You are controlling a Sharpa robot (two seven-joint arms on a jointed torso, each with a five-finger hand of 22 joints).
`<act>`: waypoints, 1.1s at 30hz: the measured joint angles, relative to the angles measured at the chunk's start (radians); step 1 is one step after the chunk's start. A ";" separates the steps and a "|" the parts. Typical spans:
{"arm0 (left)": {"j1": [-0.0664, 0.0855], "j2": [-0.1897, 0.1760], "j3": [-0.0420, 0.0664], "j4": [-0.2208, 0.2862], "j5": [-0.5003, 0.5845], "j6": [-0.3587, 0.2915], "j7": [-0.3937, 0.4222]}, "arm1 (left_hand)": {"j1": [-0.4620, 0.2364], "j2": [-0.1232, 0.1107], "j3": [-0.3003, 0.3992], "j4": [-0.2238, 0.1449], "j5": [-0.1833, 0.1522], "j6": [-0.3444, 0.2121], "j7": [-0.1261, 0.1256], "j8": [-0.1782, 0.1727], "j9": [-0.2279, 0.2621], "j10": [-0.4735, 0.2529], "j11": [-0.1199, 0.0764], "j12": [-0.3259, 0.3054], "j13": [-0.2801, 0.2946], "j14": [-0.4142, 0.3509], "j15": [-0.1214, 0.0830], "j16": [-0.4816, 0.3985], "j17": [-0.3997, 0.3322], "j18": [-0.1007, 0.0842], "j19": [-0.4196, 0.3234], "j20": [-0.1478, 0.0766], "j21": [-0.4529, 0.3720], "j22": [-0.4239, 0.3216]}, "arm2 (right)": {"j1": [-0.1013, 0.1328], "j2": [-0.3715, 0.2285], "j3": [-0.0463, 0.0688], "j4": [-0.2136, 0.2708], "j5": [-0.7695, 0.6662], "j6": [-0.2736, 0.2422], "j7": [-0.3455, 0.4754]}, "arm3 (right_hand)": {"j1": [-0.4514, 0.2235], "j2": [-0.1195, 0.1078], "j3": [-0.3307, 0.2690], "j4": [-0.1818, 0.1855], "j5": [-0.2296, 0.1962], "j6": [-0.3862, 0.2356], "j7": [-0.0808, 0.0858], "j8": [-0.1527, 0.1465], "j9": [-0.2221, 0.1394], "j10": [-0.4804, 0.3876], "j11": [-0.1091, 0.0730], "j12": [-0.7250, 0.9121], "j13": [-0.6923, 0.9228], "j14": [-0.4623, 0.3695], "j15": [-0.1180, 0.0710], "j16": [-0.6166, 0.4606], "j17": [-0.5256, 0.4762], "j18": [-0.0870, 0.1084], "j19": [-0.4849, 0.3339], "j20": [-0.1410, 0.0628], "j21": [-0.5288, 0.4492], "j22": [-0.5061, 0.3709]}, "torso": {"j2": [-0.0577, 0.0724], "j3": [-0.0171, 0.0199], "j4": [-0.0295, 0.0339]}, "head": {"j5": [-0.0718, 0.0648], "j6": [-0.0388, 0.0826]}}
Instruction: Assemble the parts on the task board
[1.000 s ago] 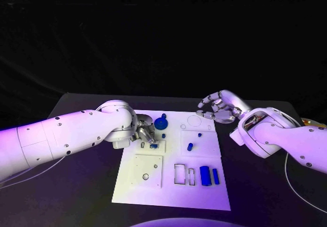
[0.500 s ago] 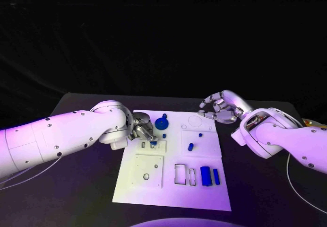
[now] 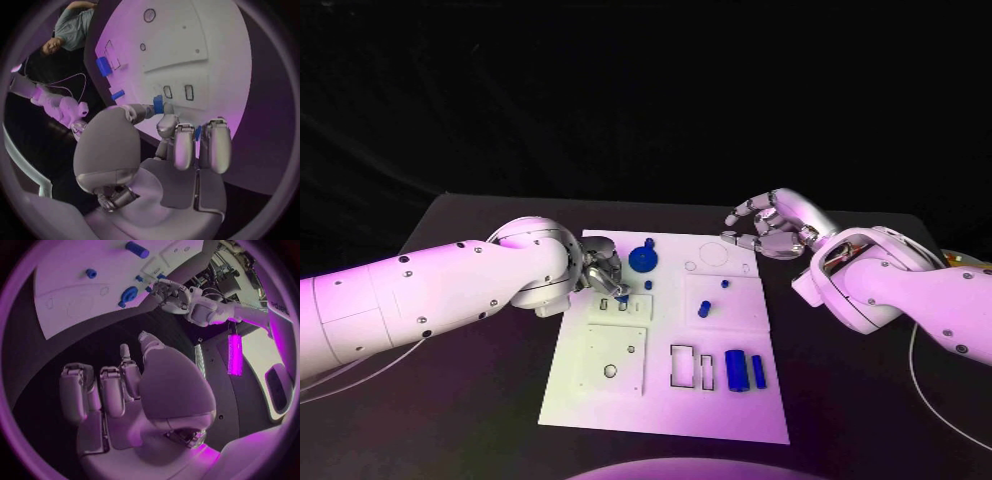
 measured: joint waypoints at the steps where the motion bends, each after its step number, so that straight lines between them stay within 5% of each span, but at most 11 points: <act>1: -0.002 0.001 0.000 0.000 -0.006 -0.001 -0.001 | -0.002 0.001 0.000 0.000 0.003 0.000 0.000 0.000 0.000 0.002 -0.002 0.001 0.001 0.000 0.000 0.000 0.000 0.000 0.000 0.000 0.000 0.000 | 0.000 0.000 0.000 0.000 0.000 0.000 0.000 | 0.000 0.000 0.000 0.000 0.000 0.000 0.000 0.000 0.000 0.000 0.000 0.000 0.000 0.000 0.000 0.000 0.000 0.000 0.000 0.000 0.000 0.000 | 0.000 0.0000 0.0000 | 0.000 0.000; 33: -0.013 0.013 -0.008 -0.003 -0.080 0.042 -0.021 | -0.028 -0.005 0.000 0.000 0.018 0.017 -0.007 0.011 0.000 0.019 -0.005 0.015 0.023 -0.004 -0.003 0.000 0.000 0.000 0.010 -0.004 0.004 0.001 | -0.001 0.001 0.000 -0.001 0.000 -0.004 0.000 | 0.000 0.000 0.000 0.000 0.000 0.000 0.000 0.000 0.001 -0.004 0.004 -0.005 0.000 0.000 0.000 0.000 0.000 0.000 0.000 0.000 -0.004 0.001 | 0.001 0.0002 -0.0007 | 0.005 -0.006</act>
